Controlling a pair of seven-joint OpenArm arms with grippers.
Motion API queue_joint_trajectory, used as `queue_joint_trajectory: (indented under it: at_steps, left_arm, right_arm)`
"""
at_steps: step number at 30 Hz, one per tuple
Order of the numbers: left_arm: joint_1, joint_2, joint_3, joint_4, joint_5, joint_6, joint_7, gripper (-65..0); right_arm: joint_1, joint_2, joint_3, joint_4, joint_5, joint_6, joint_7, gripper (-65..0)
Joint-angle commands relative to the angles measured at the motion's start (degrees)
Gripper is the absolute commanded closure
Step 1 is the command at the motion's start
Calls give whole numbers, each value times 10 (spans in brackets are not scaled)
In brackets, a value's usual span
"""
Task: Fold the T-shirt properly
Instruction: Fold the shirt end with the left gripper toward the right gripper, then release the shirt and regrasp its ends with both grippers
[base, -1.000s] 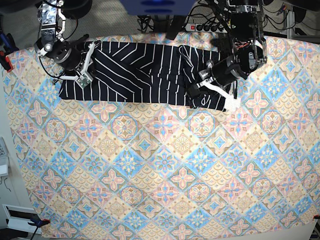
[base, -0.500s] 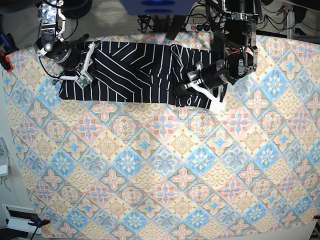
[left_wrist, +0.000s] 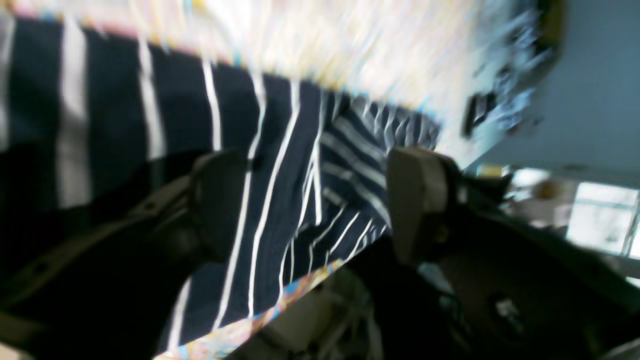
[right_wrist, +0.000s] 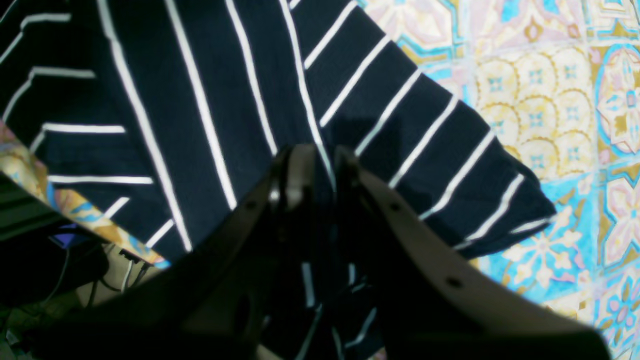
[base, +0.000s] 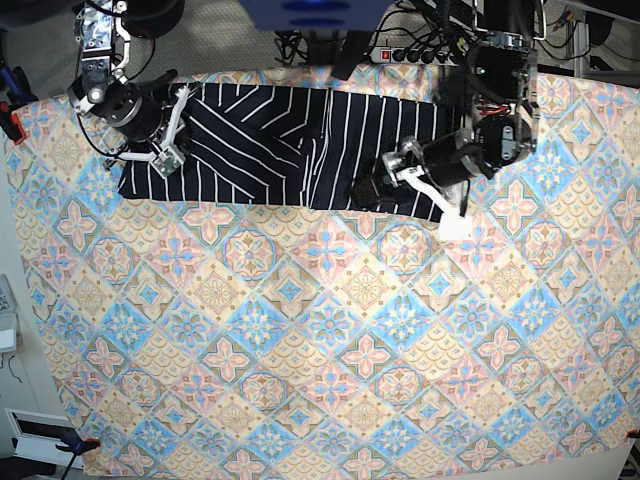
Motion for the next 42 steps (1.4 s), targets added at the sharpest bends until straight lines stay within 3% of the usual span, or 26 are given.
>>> queue_joint_trajectory:
  at_steps: [1,7,12,19,25,30,42]
  left_arm:
    - [5,-11,-18,20,-17,-5,-3,-438]
    - [47,-73,-90,37,-32,-5,0,-438]
    - [65,-124,-87,22,-24,-5,0,-438]
    - [60,-169,-55,-3,-6,-5,1,-438]
    - [44,-170,-3,-9,48,-5,1,-438]
    - [21,-158,40,-72,57,-5,-3,-438]
    - [18,-113,45,-101,121,-6,-4,-437]
  right_arm:
    - [1,6,3,11,4,-1,11,-71]
    - [2,6,3,11,4,-1,10,-71]
    - [11,6,0,11,4,-1,7,-71]
    - [11,6,2,11,4,-1,7,-71]
    - [11,6,2,11,4,-1,7,-71]
    - [11,5,3,11,4,-1,7,-71]
    - [11,5,4,11,4,-1,7,-71]
